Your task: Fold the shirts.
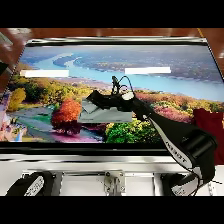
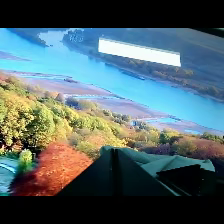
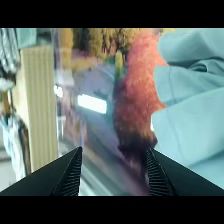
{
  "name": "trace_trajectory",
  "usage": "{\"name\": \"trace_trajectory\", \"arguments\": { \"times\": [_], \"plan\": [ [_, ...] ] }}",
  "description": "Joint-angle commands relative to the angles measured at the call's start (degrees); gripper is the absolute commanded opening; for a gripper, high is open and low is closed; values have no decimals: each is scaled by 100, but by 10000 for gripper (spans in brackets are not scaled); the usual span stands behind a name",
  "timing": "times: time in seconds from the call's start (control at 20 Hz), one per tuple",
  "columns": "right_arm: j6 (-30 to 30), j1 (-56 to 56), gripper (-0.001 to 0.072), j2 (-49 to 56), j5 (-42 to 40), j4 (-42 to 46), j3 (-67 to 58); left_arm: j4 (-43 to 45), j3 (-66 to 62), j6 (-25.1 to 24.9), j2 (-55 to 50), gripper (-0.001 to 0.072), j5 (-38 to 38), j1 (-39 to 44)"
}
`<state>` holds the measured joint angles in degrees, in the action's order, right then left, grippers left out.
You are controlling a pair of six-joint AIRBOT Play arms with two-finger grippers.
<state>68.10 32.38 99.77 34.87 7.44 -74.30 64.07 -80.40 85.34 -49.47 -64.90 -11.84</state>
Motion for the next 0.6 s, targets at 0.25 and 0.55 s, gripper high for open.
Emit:
{"name": "trace_trajectory", "arguments": {
  "times": [0.25, 0.55],
  "plan": [
    [1620, -2697, 678, -896, 3847, 4903, 0, 9, 317, -85, -7, 39, -11, 68],
    [1537, -3287, 679, -350, 3602, 4752, 229, 2, 319, -81, -15, 39, -11, 70]
  ]
}}
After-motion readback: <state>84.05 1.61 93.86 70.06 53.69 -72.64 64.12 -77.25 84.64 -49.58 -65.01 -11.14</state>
